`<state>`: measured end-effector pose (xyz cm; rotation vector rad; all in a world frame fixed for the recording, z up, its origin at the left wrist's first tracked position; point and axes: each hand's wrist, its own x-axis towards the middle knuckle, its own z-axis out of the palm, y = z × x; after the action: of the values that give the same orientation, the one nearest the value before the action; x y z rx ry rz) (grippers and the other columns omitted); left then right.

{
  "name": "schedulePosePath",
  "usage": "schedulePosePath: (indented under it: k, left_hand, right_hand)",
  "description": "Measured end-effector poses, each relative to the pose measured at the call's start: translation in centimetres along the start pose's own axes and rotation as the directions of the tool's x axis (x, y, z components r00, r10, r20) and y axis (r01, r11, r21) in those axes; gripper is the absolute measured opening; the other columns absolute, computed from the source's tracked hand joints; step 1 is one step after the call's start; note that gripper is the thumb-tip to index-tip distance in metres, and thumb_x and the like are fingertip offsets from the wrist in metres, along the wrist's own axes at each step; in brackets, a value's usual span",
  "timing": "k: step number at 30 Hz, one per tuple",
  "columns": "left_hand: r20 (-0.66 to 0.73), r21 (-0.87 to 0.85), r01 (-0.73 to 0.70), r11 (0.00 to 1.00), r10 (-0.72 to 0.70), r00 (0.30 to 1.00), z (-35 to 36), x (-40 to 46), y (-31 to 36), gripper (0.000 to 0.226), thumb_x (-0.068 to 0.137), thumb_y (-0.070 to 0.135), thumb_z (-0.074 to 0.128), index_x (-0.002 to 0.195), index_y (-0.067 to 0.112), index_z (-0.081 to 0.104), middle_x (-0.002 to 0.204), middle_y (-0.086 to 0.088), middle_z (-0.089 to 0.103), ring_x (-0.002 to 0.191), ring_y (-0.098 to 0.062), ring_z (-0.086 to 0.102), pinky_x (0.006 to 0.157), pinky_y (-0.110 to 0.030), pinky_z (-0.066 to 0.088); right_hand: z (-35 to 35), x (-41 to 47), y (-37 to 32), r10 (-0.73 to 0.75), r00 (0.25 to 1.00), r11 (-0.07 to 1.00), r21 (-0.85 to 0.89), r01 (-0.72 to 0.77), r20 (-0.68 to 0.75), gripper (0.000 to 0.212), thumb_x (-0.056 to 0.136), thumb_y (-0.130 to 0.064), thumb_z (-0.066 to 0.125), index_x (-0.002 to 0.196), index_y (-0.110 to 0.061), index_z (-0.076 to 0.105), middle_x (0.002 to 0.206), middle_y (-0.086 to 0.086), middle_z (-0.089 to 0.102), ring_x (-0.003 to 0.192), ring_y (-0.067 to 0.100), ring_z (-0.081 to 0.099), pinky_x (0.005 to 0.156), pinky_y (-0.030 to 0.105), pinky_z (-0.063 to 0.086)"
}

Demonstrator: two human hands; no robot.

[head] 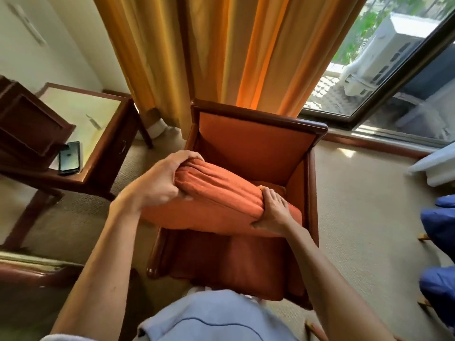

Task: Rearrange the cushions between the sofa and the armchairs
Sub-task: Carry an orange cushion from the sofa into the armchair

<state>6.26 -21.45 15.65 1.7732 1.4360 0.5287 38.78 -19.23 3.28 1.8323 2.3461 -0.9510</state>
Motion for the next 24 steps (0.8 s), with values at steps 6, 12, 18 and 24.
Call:
schedulePosePath:
  k: [6,12,18,24]
  left_hand:
    - [-0.027,0.029,0.209,0.978,-0.208,0.978,-2.1,-0.2,1.5,0.09,0.064,0.007,0.093,0.134,0.041,0.048,0.126,0.011,0.056,0.117,-0.007,0.054,0.102,-0.034,0.047]
    - [-0.122,0.382,0.25,0.89,-0.219,0.968,0.3,1.3,5.5,0.095,0.057,0.015,0.095,0.129,0.045,0.041,0.126,0.014,0.054,0.113,-0.011,0.055,0.097,-0.038,0.05]
    - [-0.037,0.522,0.264,0.811,-0.288,0.957,5.4,4.2,4.3,0.093,0.067,0.015,0.084,0.143,0.036,0.035,0.13,0.011,0.044,0.121,-0.016,0.047,0.106,-0.04,0.041]
    - [-0.055,0.849,0.286,0.445,-0.464,0.884,11.6,7.3,-2.1,0.08,0.075,0.024,0.075,0.143,0.004,0.036,0.141,-0.014,0.047,0.133,-0.03,0.044,0.115,-0.04,0.033]
  right_hand:
    - [-1.3,0.9,6.1,-0.088,0.996,0.996,-0.037,0.087,-0.026,0.074,0.056,-0.045,0.09,0.111,-0.028,0.043,0.105,-0.012,0.051,0.109,0.018,0.052,0.103,0.04,0.029]
    - [-4.7,0.1,8.7,-0.172,0.981,0.984,-0.062,0.166,-0.093,0.055,0.065,-0.037,0.083,0.108,-0.024,0.052,0.103,-0.009,0.058,0.104,0.02,0.052,0.084,0.042,0.036]
    - [-10.1,-1.1,12.9,-0.181,0.981,0.966,-0.202,0.164,-0.072,0.059,0.061,-0.036,0.084,0.102,-0.034,0.041,0.098,-0.021,0.045,0.107,0.014,0.05,0.084,0.04,0.032]
    - [-5.2,1.5,9.4,-0.232,0.972,0.938,-0.255,0.234,0.041,0.051,0.067,-0.04,0.067,0.112,-0.024,0.049,0.116,-0.009,0.057,0.114,0.022,0.05,0.086,0.043,0.034]
